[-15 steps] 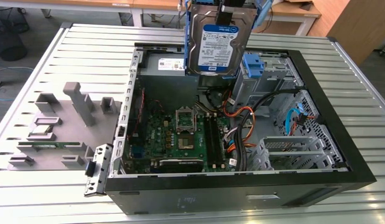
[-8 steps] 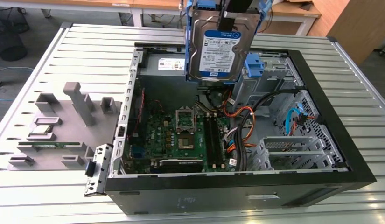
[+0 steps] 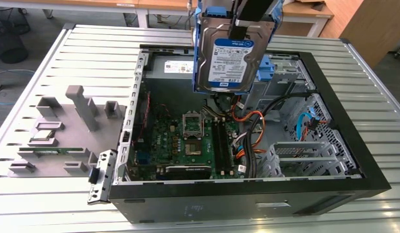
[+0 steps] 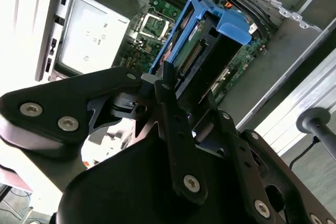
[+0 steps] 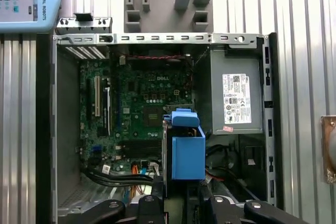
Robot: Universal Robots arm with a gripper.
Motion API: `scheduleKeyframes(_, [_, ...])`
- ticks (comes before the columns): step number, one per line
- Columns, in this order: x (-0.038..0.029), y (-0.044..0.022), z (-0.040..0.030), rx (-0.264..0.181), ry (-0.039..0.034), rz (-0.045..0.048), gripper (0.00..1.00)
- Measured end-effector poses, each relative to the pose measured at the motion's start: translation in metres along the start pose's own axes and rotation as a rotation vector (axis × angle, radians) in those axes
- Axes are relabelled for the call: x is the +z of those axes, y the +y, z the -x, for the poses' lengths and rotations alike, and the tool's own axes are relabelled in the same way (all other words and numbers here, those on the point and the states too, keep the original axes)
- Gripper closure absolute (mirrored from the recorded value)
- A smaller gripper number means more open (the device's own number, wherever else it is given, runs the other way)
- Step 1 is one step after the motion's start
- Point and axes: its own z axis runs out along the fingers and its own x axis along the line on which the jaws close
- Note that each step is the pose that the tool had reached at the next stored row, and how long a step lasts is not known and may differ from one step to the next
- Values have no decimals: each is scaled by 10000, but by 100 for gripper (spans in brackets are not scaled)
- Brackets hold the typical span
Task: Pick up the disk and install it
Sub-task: 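Pick up the disk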
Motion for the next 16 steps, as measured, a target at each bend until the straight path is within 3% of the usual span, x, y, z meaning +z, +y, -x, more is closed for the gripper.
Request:
scheduleKeyframes(10, [-14,-26,-238,2,0,0,65])
scheduleKeyframes(16, [-19,-39,-340,5,0,0,65])
